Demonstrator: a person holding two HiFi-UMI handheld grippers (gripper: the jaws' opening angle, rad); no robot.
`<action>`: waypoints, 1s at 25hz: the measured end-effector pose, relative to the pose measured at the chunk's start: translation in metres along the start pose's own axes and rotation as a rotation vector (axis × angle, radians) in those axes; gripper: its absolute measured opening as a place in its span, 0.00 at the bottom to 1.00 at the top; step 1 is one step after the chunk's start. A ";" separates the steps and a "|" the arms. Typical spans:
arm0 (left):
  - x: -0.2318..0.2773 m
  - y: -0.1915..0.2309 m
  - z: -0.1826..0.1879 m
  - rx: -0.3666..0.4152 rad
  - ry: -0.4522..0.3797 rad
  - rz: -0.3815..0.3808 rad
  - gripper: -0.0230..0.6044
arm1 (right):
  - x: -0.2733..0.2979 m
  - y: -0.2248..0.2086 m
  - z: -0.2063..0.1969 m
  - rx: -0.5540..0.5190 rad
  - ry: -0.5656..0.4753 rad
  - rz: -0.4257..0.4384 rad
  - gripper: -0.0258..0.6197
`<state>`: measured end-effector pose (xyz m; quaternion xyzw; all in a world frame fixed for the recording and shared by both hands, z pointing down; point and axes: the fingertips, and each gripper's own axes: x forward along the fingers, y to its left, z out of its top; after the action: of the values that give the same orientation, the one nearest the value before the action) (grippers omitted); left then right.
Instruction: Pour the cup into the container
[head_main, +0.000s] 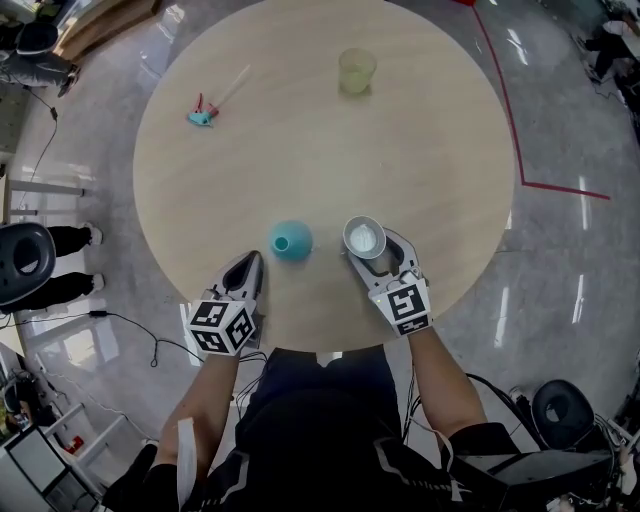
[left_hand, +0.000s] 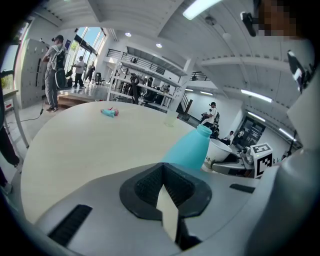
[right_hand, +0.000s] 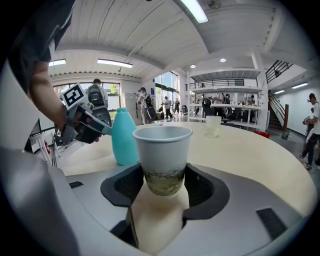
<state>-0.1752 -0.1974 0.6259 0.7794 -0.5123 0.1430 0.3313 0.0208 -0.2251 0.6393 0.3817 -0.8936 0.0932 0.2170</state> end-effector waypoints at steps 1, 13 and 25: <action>0.000 0.000 0.002 0.005 -0.004 -0.001 0.03 | -0.001 -0.002 0.003 -0.003 -0.005 -0.003 0.44; -0.020 -0.016 0.044 0.031 -0.111 -0.040 0.03 | -0.019 0.011 0.065 -0.084 -0.011 0.016 0.44; -0.048 -0.027 0.082 0.062 -0.222 -0.045 0.03 | -0.021 0.033 0.105 -0.187 0.074 0.034 0.44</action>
<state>-0.1811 -0.2109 0.5283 0.8114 -0.5236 0.0643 0.2515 -0.0233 -0.2234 0.5367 0.3409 -0.8961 0.0271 0.2828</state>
